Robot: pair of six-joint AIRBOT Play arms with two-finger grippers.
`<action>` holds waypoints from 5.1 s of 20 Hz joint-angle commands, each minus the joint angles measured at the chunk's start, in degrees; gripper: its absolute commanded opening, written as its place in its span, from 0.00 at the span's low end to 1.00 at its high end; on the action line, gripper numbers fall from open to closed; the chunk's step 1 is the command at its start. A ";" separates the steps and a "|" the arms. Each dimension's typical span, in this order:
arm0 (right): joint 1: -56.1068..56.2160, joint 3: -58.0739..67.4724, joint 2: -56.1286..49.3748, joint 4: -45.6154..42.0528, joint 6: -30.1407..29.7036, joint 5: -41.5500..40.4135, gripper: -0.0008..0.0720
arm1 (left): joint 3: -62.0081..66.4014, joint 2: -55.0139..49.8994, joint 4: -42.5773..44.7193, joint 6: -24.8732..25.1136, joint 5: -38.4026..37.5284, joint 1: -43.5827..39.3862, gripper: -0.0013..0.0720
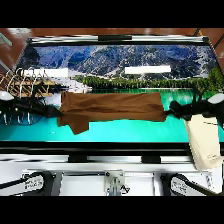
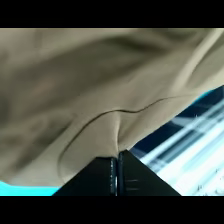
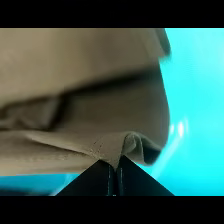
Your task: Fold the shirts.
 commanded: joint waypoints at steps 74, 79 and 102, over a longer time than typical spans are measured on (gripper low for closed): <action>3.78 15.08 21.20 10.29 15.52 10.91 0.11 | 37.70 -28.59 -13.55 -18.58 10.56 -42.82 0.06; 3.78 15.08 21.18 10.45 16.33 12.74 0.11 | 37.73 -32.65 -15.08 -19.69 20.50 -52.41 0.06; 35.93 15.10 1.05 20.33 9.99 -21.51 0.11 | 38.95 2.86 0.90 -22.84 12.33 -11.61 0.05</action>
